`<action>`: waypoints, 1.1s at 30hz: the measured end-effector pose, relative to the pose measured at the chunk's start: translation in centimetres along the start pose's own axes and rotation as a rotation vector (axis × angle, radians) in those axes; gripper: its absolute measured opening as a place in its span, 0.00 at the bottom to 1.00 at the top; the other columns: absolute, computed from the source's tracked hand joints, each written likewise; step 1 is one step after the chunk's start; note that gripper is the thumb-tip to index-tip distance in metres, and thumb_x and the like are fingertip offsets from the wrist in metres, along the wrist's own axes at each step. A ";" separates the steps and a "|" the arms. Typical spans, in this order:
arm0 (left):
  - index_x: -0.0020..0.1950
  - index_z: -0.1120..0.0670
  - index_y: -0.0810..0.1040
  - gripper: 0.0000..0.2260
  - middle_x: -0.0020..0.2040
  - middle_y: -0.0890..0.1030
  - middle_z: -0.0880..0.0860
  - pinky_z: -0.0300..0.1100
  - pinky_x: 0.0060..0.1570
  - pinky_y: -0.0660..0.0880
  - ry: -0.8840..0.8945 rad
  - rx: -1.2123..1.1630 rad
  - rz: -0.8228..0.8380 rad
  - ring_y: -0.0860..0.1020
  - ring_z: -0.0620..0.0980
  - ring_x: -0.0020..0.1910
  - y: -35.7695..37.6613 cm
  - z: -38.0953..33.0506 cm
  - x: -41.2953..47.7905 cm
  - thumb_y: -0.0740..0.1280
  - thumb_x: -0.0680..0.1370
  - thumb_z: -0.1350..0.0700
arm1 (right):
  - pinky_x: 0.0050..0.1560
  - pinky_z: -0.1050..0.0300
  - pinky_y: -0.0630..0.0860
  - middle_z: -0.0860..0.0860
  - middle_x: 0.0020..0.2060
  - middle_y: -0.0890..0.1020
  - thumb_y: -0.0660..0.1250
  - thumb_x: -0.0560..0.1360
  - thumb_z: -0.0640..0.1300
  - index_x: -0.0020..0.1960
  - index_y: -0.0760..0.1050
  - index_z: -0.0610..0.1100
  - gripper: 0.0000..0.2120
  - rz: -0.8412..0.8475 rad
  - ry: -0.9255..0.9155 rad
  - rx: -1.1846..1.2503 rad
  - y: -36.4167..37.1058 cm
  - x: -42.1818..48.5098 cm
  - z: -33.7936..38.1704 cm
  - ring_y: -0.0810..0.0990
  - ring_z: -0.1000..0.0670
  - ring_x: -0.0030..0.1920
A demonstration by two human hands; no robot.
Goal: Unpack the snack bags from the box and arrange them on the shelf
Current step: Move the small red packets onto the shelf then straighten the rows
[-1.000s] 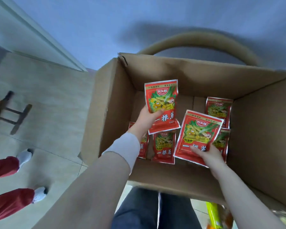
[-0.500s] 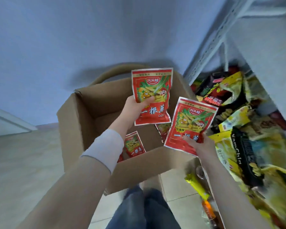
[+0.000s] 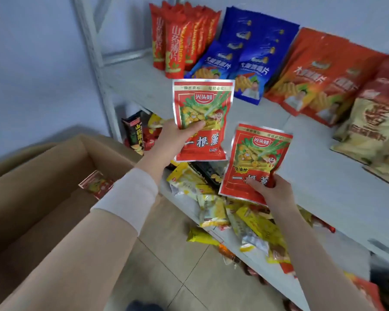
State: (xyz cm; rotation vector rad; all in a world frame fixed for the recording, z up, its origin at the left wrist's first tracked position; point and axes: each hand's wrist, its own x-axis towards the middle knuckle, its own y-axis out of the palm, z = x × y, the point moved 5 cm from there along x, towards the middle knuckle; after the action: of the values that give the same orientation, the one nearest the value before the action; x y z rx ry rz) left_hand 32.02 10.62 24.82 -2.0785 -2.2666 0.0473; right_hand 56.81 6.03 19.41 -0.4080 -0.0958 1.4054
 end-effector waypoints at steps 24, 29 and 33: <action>0.58 0.54 0.76 0.14 0.47 0.79 0.47 0.31 0.39 0.71 0.183 0.123 0.741 0.78 0.45 0.46 61.6 -6.8 2.8 0.68 0.75 0.50 | 0.43 0.57 0.75 0.48 0.42 0.81 0.73 0.70 0.39 0.50 0.76 0.43 0.11 -0.759 0.163 0.209 -51.0 3.9 -14.3 0.80 0.51 0.39; 0.54 0.50 0.77 0.11 0.45 0.80 0.45 0.35 0.40 0.73 0.161 0.164 0.797 0.79 0.42 0.43 69.7 -6.3 5.0 0.68 0.75 0.47 | 0.39 0.61 0.74 0.50 0.40 0.80 0.72 0.71 0.40 0.49 0.75 0.43 0.09 -0.801 0.148 0.161 -56.9 8.6 -15.4 0.79 0.53 0.38; 0.56 0.53 0.76 0.13 0.49 0.82 0.49 0.33 0.36 0.72 0.111 0.171 0.753 0.79 0.43 0.41 74.7 -5.7 7.2 0.68 0.75 0.48 | 0.46 0.55 0.77 0.49 0.41 0.81 0.73 0.70 0.41 0.49 0.76 0.45 0.10 -0.772 0.143 0.144 -60.8 13.5 -16.6 0.81 0.49 0.42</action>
State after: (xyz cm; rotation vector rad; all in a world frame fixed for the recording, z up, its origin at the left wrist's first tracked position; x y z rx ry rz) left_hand 106.08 24.21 25.66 -2.6078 -1.2569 0.1498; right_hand 121.15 8.86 21.88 -0.3015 -0.0275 0.6160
